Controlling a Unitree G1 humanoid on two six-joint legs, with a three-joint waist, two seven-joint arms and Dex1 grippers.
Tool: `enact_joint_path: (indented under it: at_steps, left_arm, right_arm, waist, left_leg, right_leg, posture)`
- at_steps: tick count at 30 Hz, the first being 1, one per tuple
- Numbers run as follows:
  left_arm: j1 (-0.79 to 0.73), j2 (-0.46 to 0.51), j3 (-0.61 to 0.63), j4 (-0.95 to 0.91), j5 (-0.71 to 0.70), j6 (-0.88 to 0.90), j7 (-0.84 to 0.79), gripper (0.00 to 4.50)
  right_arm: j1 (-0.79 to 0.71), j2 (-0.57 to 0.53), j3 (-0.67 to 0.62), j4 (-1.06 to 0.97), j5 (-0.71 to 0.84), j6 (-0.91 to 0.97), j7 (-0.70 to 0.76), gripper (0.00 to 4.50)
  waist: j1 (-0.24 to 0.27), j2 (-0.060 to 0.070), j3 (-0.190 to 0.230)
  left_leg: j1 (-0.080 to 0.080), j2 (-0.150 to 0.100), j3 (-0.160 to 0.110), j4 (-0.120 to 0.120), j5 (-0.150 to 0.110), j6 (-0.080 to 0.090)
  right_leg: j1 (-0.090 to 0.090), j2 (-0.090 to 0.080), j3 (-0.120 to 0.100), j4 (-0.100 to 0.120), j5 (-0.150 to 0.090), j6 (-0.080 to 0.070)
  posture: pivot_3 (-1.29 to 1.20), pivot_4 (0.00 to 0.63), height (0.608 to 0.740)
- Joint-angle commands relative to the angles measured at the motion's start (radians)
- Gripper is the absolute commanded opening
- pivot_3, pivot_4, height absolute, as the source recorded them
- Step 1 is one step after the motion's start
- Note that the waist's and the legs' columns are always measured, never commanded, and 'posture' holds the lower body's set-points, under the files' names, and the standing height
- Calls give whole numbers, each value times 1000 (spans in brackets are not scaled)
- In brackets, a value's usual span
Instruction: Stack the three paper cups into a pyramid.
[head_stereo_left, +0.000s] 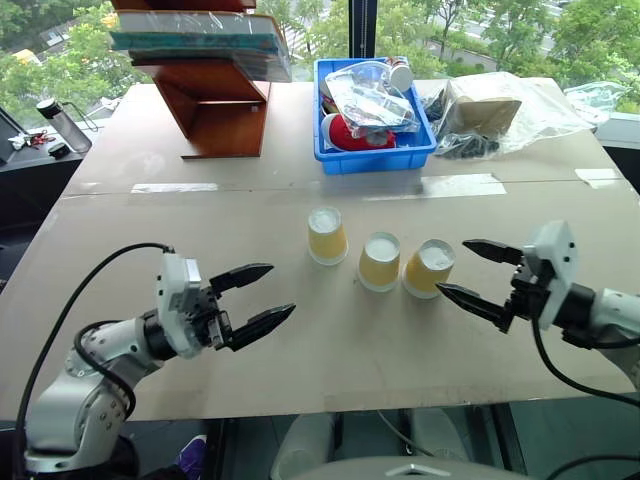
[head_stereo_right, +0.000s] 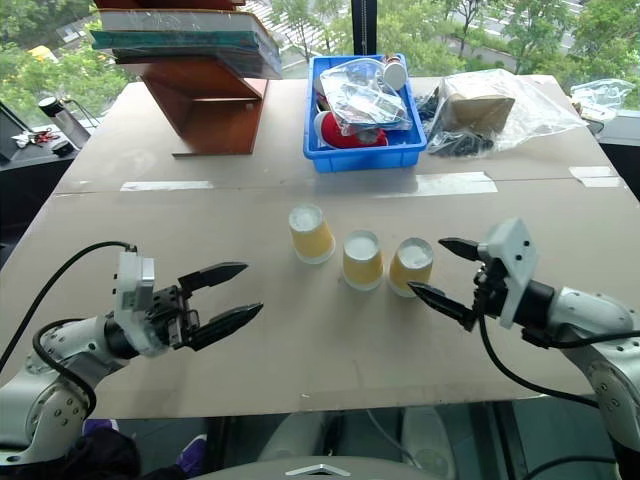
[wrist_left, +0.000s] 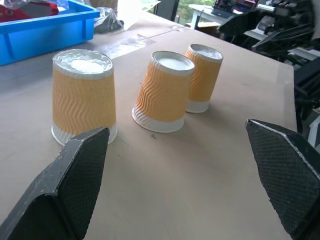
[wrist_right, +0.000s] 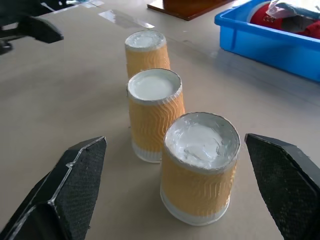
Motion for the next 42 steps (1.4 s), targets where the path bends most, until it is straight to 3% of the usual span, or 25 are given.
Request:
enact_joint_path:
  at_steps: [1,6,15,29,42]
  left_arm:
    - [-101,29,-46,27,28,69,62,4500]
    - [-299,30,-127,127,60,158,114,4500]
    - [-529,-32,-273,351,207,111,108,4500]
    - [-684,-122,-337,526,320,25,63,4500]
    - [-692,-133,-333,459,323,82,58,4500]
  right_arm:
    - [-5,-12,-78,0,55,-134,124,4374]
    - [-25,-30,-97,-9,95,-211,191,4374]
    - [40,-33,-95,-61,88,-250,157,4374]
    - [101,-24,-105,-114,114,-313,118,4374]
    - [118,-92,-222,5,156,-343,216,4374]
  waist:
    - [-6,0,0]
    - [-7,0,0]
    - [-3,0,0]
    - [-4,-1,0]
    - [-3,-2,1]
  left_leg:
    - [0,0,0,0,0,0]
    - [1,0,0,5,0,0]
    - [-1,-1,-1,6,0,0]
    - [-2,-1,-1,8,0,0]
    - [-2,-1,-1,9,0,0]
  right_leg:
    - [0,0,0,1,0,0]
    - [0,1,0,4,0,0]
    - [0,0,0,4,0,0]
    - [-1,0,0,7,0,0]
    - [-1,0,0,9,0,0]
  posture:
    - [0,150,740]
    - [0,150,740]
    - [0,150,740]
    - [0,150,740]
    - [0,150,740]
